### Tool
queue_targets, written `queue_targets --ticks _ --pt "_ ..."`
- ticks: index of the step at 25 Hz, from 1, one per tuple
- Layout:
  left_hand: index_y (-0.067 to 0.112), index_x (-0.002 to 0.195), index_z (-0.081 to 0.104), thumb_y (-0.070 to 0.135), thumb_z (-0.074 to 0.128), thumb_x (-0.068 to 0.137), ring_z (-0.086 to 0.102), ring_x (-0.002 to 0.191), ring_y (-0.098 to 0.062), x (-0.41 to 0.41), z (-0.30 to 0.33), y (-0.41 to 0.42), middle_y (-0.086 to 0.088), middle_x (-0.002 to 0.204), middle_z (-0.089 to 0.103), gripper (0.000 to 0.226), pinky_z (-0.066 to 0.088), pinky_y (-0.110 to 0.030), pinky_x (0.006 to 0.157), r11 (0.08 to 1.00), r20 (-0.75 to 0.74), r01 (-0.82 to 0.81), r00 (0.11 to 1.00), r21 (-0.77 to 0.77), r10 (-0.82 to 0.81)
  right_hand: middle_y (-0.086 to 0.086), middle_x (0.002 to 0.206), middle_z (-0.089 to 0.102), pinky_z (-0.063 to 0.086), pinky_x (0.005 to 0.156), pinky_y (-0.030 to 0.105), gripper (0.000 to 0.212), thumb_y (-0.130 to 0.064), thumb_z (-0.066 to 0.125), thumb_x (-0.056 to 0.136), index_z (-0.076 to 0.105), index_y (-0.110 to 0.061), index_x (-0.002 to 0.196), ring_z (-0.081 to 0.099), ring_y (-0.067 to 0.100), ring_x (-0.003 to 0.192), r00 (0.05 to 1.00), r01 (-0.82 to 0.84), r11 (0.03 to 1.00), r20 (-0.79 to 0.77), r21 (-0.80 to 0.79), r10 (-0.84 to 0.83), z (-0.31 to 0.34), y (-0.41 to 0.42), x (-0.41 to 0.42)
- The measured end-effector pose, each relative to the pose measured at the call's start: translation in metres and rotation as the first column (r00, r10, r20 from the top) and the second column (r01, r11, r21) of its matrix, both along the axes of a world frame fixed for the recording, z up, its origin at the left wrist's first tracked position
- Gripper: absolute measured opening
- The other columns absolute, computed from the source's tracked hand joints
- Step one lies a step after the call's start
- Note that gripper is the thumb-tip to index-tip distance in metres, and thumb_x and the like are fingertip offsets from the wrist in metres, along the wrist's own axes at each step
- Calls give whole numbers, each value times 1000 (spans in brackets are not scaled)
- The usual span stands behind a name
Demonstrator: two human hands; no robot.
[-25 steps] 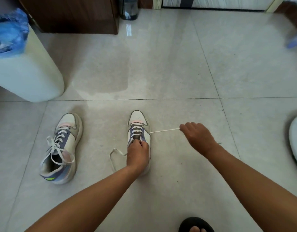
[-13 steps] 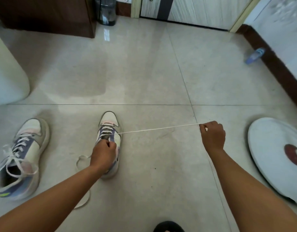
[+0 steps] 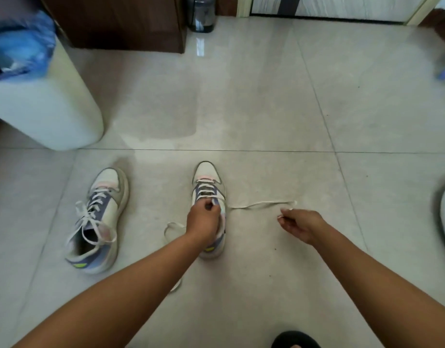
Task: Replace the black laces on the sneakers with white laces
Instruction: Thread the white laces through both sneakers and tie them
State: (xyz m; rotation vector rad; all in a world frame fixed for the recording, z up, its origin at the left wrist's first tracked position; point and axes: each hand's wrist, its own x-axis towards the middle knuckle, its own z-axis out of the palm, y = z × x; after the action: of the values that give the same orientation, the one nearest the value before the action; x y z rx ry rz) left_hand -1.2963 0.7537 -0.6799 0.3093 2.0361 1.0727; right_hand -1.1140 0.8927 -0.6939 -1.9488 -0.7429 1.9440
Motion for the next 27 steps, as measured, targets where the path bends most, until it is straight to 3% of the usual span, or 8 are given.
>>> queue_targets --ticks 4,8,13,17,21,24,27 --pt "29 69 66 42 57 72 67 85 -31 -4 -13 -7 -6 83 71 17 55 -51 81 1000 115 -12 993 -17 14 14 75 56 58 56 22 14 15 57 84 54 1 82 58 21 69 968 -79 995 -236 58 91 13 -31 -69" --pt "28 71 63 25 60 86 68 86 -29 0 2 -9 -6 85 71 15 55 -49 82 1000 136 16 991 4 -17 12 74 60 57 60 22 21 16 63 78 57 -4 82 61 21 66 958 -202 949 -152 243 243 20 -48 -101" --pt "29 71 63 20 57 91 68 83 -34 -1 6 -14 -13 85 70 23 56 -49 79 1000 163 19 986 -7 -17 8 72 62 54 64 25 26 14 67 75 60 -10 78 59 17 64 909 -382 847 -16 369 417 19 -55 -105" --pt "30 77 64 23 57 91 68 84 -28 0 3 -16 -5 86 70 18 56 -47 80 999 152 35 988 24 -38 9 71 59 54 77 36 26 10 70 73 61 -15 74 58 18 66 883 -443 767 80 463 462 16 -54 -106" --pt "32 82 64 18 50 93 67 87 -31 0 4 -17 -9 91 69 22 56 -50 79 998 168 34 985 47 -41 7 68 58 54 80 39 26 9 71 73 61 -15 74 58 19 70 869 -459 741 75 491 489 14 -54 -110" --pt "32 88 64 12 42 92 66 88 -31 0 2 -19 -12 94 68 30 56 -49 78 998 173 33 984 58 -43 2 65 60 52 74 34 28 10 72 71 60 -15 70 58 15 66 841 -498 703 84 508 535 14 -53 -110" --pt "26 108 64 10 42 93 66 89 -26 1 -2 -21 -7 99 68 31 57 -41 79 994 42 86 995 66 -89 -3 63 62 50 70 25 27 7 75 69 61 -16 66 59 11 64 819 -533 678 108 507 563 14 -56 -113"
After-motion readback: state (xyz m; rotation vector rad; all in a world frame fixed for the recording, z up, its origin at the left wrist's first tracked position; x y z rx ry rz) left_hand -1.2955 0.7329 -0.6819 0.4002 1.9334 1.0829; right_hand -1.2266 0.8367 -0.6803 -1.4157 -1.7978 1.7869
